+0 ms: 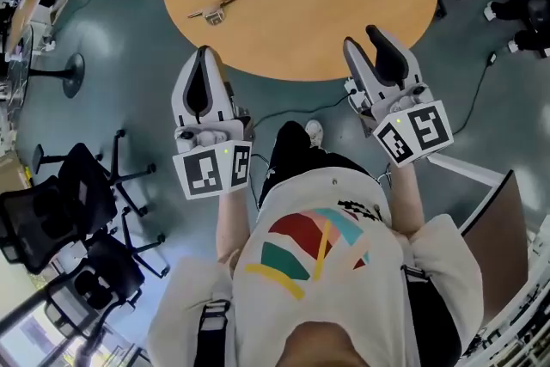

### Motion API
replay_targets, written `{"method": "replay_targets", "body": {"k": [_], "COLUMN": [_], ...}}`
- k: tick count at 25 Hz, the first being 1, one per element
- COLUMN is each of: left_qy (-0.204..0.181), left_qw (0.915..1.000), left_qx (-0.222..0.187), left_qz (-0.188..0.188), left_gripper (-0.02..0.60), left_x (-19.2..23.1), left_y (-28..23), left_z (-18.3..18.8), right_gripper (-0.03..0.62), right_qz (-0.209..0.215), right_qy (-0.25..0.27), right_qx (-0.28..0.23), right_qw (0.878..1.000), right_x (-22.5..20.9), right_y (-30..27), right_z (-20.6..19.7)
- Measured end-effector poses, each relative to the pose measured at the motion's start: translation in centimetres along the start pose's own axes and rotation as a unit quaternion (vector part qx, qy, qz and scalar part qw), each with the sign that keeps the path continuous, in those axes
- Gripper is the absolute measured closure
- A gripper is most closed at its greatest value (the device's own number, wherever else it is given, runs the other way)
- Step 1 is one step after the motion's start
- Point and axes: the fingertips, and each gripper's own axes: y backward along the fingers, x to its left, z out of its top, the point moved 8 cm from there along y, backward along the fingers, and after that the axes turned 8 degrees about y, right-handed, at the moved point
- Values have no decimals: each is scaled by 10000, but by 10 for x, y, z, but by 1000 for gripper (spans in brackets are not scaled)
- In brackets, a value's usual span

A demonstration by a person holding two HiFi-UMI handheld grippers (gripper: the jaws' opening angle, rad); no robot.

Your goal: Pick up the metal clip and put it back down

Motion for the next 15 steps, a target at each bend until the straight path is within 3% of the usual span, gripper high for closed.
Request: {"method": "replay_targets", "body": {"k": [5, 10, 15], "left_qy": [8, 116, 125], "left_qw": [9996, 9994, 9985], "left_qx": [-9, 40, 265], "left_qz": [269, 322, 470], "left_gripper": [540, 540, 540], "left_x": [13, 74, 87], "left_y": [-33, -61, -115], "left_z": [5, -14, -37], "right_gripper": [432, 432, 433], "right_qz": [397, 736, 1319], "right_qy": [31, 199, 582], "right_qx": [90, 112, 461], "right_qw": [9992, 9970, 9885], "right_x": [-15, 0, -37], "right_y": [-42, -105, -165], "right_z": [3, -18, -44]}}
